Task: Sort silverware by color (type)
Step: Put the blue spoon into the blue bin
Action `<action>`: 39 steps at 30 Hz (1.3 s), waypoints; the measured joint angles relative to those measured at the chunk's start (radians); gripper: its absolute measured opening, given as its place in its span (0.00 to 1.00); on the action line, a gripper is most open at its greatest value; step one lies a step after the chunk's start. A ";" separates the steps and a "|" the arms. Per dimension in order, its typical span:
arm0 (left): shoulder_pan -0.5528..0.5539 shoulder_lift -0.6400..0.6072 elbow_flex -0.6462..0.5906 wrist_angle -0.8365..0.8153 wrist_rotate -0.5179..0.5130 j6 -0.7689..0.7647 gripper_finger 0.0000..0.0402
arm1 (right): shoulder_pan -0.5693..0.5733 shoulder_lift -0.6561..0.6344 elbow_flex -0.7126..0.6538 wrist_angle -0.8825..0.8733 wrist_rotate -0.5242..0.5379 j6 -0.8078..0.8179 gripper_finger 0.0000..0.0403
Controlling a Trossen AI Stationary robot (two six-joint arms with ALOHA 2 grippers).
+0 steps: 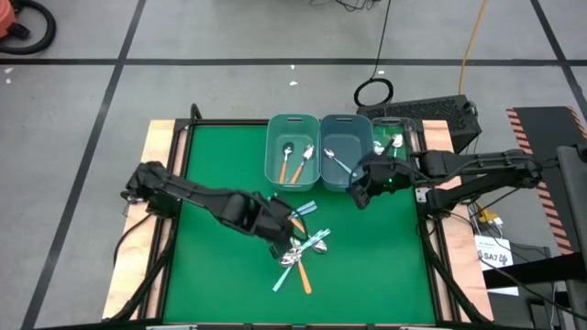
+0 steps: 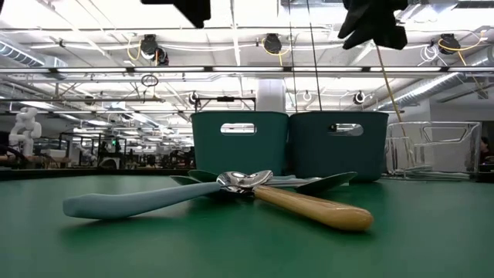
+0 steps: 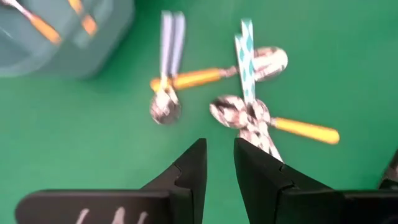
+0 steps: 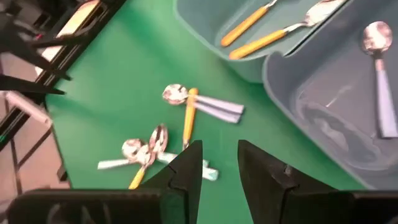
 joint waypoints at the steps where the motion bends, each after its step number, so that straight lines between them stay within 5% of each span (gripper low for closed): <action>1: -0.008 0.016 0.000 0.003 0.013 -0.021 0.22 | 0.014 0.000 0.000 -0.002 0.000 -0.002 0.24; 9: -0.053 0.152 0.000 0.066 0.191 -0.249 0.22 | 0.114 0.000 0.000 -0.096 -0.006 0.023 0.24; 18: -0.119 0.227 0.000 0.181 0.200 -0.459 0.23 | 0.286 -0.005 0.000 -0.122 -0.059 0.037 0.24; 29: -0.189 0.282 0.002 0.189 0.182 -0.599 0.57 | 0.459 -0.005 0.000 -0.126 -0.008 0.043 0.24; 39: -0.203 0.315 0.001 0.224 0.160 -0.580 0.59 | 0.554 -0.005 0.000 -0.135 0.055 0.060 0.24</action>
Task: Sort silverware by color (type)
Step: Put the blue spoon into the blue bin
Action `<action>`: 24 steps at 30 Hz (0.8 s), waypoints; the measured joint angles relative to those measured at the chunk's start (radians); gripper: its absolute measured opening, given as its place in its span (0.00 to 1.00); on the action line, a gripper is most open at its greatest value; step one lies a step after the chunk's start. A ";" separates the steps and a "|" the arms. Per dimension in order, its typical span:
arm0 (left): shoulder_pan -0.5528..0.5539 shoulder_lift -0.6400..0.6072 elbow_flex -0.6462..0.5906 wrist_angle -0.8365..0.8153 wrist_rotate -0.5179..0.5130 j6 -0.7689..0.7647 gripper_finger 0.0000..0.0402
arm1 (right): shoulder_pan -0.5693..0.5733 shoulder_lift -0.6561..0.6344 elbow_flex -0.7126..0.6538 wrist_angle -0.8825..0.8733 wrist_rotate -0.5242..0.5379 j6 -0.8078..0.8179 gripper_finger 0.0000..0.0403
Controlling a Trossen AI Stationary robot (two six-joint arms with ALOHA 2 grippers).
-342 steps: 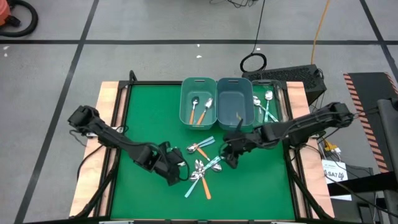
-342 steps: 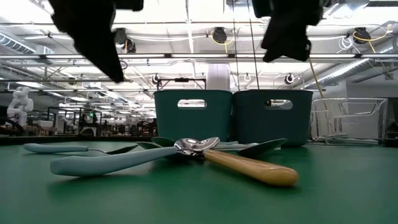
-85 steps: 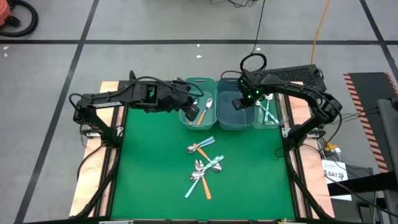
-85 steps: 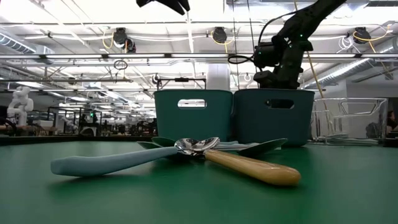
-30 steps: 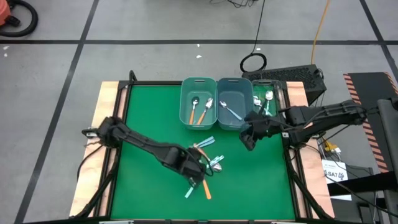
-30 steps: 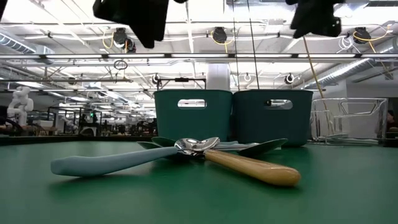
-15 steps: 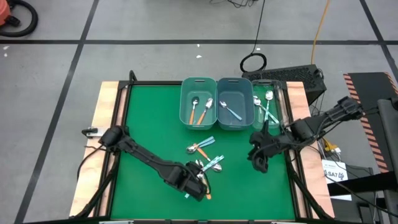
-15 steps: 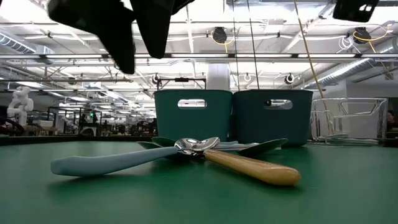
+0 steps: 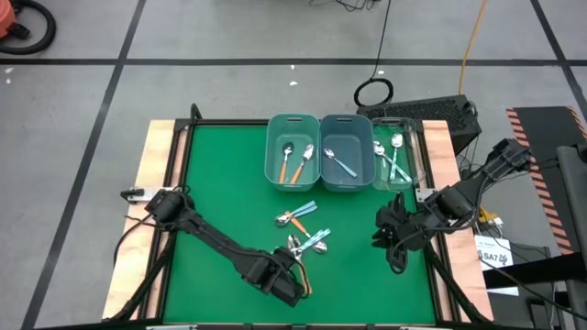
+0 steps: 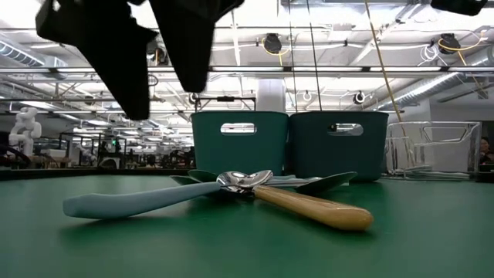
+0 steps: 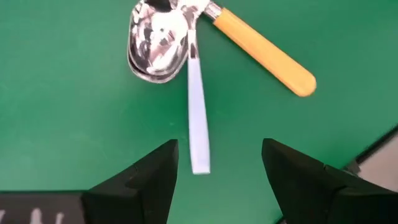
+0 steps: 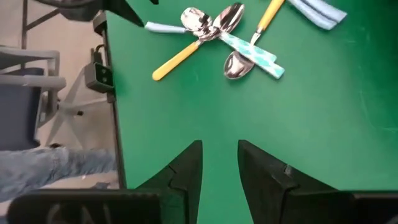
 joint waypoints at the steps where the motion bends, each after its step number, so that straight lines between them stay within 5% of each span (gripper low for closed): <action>1: 0.001 0.006 0.000 0.003 0.000 0.000 0.59 | 0.003 0.000 0.000 0.000 0.009 -0.003 0.24; 19: 0.025 0.127 0.000 0.066 0.030 -0.019 0.59 | 0.008 0.000 0.000 -0.014 0.017 -0.061 0.24; 24: 0.029 0.138 0.002 0.058 0.019 -0.015 0.47 | 0.008 0.000 0.000 -0.013 0.016 -0.062 0.24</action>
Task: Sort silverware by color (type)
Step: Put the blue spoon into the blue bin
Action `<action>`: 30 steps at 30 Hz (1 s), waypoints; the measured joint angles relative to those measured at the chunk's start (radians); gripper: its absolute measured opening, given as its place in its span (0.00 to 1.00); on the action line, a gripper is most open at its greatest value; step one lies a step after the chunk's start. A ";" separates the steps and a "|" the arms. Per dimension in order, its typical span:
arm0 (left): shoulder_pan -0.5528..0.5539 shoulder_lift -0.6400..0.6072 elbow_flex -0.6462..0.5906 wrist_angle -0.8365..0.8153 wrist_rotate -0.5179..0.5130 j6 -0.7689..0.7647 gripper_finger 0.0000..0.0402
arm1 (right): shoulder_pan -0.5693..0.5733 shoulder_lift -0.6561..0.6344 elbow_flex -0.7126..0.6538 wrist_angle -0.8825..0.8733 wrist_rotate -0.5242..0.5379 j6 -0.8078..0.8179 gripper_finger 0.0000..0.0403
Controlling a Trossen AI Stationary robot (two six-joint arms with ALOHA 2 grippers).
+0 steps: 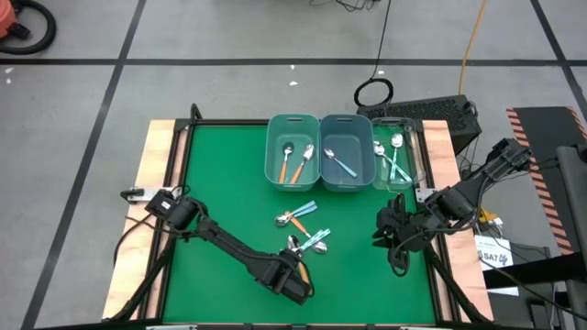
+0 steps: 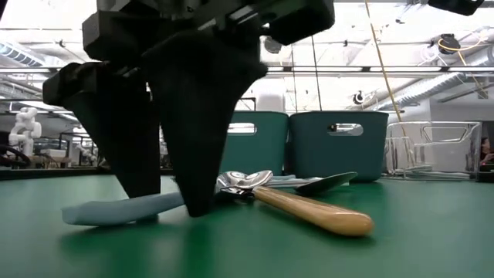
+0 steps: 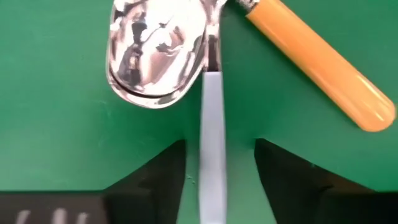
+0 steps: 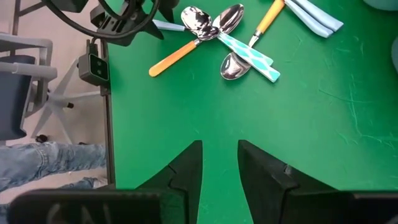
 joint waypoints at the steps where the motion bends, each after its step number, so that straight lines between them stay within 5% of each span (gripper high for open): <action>1: 0.002 0.000 0.000 -0.004 0.000 0.001 0.44 | 0.000 0.000 0.000 0.000 0.000 0.000 0.24; 9: 0.019 0.002 0.001 -0.014 -0.039 0.040 0.12 | 0.000 0.000 0.000 0.000 0.000 0.003 0.24; 18: 0.024 0.005 0.131 -0.139 -0.117 0.105 0.12 | 0.000 0.000 0.000 0.001 0.005 0.012 0.24; 30: 0.085 -0.007 0.530 -0.415 -0.317 0.193 0.12 | -0.001 0.000 0.000 0.070 0.135 0.069 0.24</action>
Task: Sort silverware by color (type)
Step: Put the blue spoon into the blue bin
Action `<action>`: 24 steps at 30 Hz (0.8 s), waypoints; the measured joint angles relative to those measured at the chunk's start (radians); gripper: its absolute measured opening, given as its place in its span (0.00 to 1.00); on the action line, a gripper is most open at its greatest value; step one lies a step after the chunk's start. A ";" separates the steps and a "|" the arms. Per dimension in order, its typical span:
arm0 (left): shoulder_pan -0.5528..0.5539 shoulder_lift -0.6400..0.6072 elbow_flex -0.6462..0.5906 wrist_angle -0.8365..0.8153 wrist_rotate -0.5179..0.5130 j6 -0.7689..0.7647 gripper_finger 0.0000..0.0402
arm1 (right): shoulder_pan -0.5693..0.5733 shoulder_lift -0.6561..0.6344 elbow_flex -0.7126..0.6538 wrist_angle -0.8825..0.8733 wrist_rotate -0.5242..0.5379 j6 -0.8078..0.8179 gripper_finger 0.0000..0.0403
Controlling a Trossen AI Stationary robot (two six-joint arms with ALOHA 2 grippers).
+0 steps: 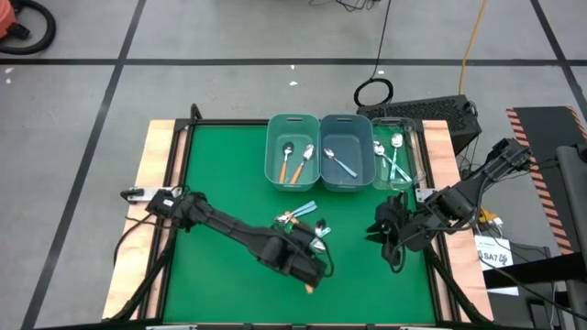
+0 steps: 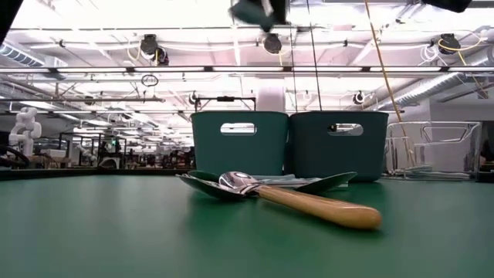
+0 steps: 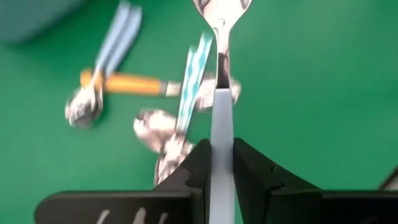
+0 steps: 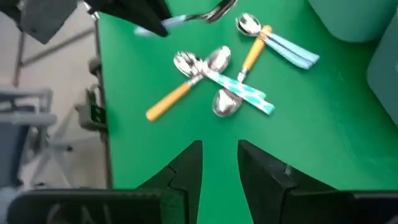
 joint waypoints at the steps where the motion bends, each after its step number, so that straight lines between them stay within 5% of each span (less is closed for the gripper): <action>1: 0.013 -0.021 -0.015 0.031 -0.011 -0.001 0.12 | 0.000 0.000 0.000 0.015 0.006 0.005 0.24; 13: 0.100 -0.068 -0.004 0.276 -0.090 0.027 0.12 | -0.001 0.000 0.000 0.218 0.187 -0.018 0.24; 24: 0.136 -0.094 -0.003 0.452 -0.157 0.076 0.12 | -0.002 -0.026 0.000 0.237 0.188 0.038 0.24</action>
